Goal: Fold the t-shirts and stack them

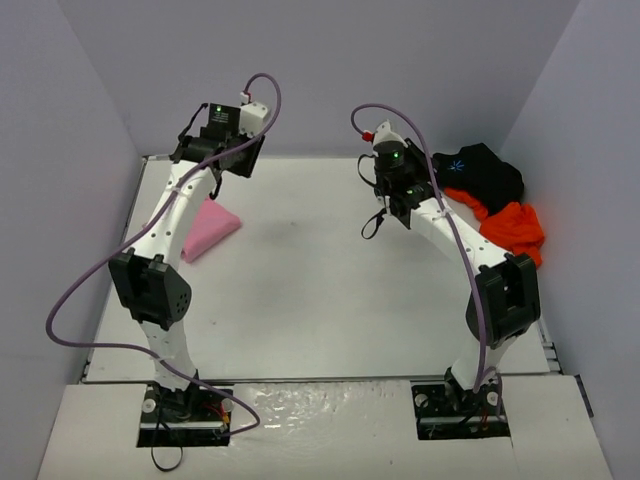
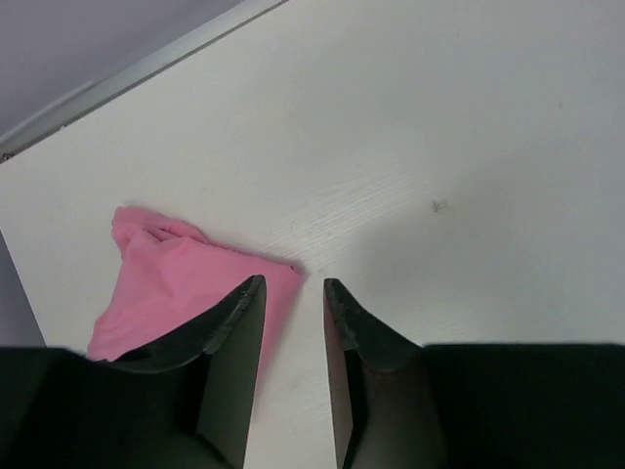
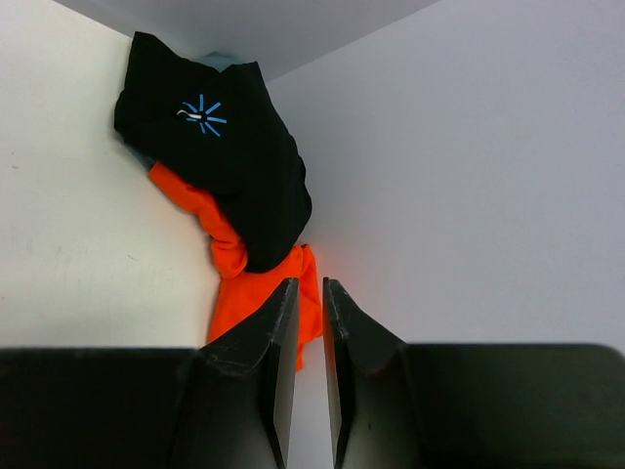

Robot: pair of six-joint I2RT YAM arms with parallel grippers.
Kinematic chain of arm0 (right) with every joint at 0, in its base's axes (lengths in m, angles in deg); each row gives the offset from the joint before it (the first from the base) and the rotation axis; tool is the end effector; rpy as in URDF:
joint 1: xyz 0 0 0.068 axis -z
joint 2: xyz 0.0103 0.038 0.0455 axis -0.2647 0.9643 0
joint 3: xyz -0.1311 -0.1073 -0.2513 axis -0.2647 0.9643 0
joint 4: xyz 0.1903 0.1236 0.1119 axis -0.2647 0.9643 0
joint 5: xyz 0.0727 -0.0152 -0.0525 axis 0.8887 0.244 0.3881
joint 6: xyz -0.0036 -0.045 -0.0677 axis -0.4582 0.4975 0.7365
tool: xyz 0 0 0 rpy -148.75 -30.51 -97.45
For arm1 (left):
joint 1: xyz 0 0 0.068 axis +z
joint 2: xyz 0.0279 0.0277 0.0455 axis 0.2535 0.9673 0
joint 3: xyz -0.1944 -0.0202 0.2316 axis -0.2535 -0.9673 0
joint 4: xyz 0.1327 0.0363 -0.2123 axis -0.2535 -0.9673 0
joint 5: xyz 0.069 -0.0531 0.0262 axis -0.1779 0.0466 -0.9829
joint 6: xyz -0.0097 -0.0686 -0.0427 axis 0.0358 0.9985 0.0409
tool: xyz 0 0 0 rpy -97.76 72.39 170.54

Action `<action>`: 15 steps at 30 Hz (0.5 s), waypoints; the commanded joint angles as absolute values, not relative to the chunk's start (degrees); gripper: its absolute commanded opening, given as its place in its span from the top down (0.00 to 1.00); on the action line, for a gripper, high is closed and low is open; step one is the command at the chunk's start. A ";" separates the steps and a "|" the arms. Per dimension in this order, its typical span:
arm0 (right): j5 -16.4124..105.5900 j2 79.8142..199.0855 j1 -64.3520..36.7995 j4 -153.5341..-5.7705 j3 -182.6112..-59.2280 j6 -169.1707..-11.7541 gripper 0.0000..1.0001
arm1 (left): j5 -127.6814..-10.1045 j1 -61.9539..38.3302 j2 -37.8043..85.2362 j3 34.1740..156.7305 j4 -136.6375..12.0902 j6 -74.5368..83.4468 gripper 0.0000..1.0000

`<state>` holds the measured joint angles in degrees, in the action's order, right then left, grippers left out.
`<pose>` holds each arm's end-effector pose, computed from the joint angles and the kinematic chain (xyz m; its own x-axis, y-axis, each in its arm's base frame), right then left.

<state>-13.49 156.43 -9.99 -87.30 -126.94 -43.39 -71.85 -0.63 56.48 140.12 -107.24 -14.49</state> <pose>0.4048 0.1315 0.3774 -0.3803 -0.6354 -0.6720 0.2216 0.6429 -0.7332 0.4377 -0.1267 0.4077 -0.4944 0.2678 -0.8269 0.4036 0.9133 0.0545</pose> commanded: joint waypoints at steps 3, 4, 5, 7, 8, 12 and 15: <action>-13.80 151.80 -10.37 -90.09 -125.40 -45.00 0.86 | -68.99 0.62 55.18 131.53 -112.77 -17.34 0.99; -13.68 151.80 -10.31 -90.09 -125.10 -45.06 0.86 | -68.21 0.80 55.18 130.79 -113.49 -17.41 1.00; -13.65 151.82 -10.34 -90.09 -125.09 -45.17 0.86 | -68.25 0.85 54.72 128.40 -112.91 -17.41 1.00; -13.60 151.87 -10.39 -90.09 -125.09 -45.38 0.86 | -68.35 0.96 53.78 123.58 -111.71 -17.41 1.00; -13.47 151.94 -10.34 -90.15 -125.09 -45.53 0.86 | -68.36 1.09 53.38 122.72 -111.49 -17.35 1.00; -13.33 152.71 -10.38 -90.03 -125.38 -45.98 0.86 | -68.50 2.00 52.90 117.00 -109.60 -17.57 1.00; -13.14 152.57 -10.40 -89.91 -124.99 -46.22 0.86 | -69.50 2.95 54.61 115.36 -108.86 -18.14 1.00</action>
